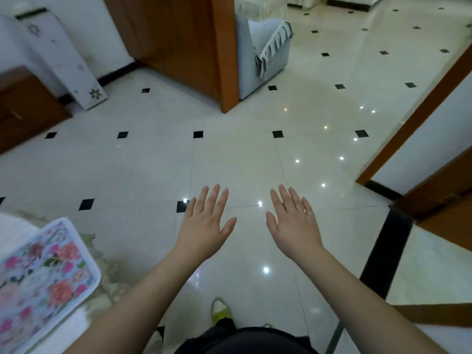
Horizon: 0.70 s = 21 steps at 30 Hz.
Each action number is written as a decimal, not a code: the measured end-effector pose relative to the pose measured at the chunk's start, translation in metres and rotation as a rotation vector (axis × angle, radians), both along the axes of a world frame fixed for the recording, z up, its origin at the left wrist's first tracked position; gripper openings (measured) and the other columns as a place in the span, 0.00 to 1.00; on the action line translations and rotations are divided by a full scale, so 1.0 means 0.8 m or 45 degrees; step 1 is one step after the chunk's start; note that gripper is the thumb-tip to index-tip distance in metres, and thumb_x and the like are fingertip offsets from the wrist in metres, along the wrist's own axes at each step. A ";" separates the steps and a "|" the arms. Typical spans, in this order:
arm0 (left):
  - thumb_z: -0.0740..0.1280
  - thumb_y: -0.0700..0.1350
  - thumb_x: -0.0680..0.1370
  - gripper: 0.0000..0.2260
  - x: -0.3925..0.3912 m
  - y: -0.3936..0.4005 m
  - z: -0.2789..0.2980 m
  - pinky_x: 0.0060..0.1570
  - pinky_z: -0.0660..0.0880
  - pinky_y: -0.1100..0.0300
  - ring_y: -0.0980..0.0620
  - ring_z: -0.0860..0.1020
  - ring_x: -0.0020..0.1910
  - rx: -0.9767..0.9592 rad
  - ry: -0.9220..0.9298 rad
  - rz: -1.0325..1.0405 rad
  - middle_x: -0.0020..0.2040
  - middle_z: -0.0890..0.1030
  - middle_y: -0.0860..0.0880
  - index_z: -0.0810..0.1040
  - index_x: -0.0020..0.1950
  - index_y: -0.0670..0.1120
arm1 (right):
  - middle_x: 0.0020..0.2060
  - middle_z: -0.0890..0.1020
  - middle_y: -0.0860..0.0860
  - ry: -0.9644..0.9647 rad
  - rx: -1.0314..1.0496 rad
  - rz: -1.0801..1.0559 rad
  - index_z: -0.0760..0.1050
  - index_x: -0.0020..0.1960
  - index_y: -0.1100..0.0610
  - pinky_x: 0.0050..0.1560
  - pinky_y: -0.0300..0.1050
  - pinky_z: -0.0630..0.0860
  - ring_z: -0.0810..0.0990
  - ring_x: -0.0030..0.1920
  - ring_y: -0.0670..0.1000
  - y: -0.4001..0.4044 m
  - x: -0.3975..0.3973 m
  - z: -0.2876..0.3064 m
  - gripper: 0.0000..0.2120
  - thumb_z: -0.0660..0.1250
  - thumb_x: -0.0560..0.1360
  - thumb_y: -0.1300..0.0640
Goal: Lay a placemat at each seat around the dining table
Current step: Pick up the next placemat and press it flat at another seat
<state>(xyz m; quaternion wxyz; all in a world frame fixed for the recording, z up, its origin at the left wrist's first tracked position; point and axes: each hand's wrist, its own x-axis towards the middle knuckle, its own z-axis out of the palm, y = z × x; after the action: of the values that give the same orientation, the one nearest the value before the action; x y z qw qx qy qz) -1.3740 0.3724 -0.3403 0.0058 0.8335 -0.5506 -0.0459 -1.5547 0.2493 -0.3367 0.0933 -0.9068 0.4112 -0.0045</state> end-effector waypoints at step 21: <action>0.42 0.64 0.80 0.33 0.318 0.051 -0.012 0.76 0.51 0.47 0.46 0.51 0.80 -0.119 0.033 0.424 0.81 0.55 0.49 0.52 0.81 0.51 | 0.78 0.60 0.53 0.019 -0.102 0.450 0.59 0.78 0.55 0.76 0.53 0.51 0.57 0.78 0.55 -0.012 0.391 -0.006 0.32 0.41 0.78 0.45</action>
<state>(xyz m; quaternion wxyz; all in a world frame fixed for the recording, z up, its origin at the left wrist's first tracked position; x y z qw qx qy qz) -1.1198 0.4134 -0.3501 0.0590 0.9114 -0.4061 -0.0293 -1.2416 0.2397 -0.3415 0.0535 -0.9679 0.2455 0.0022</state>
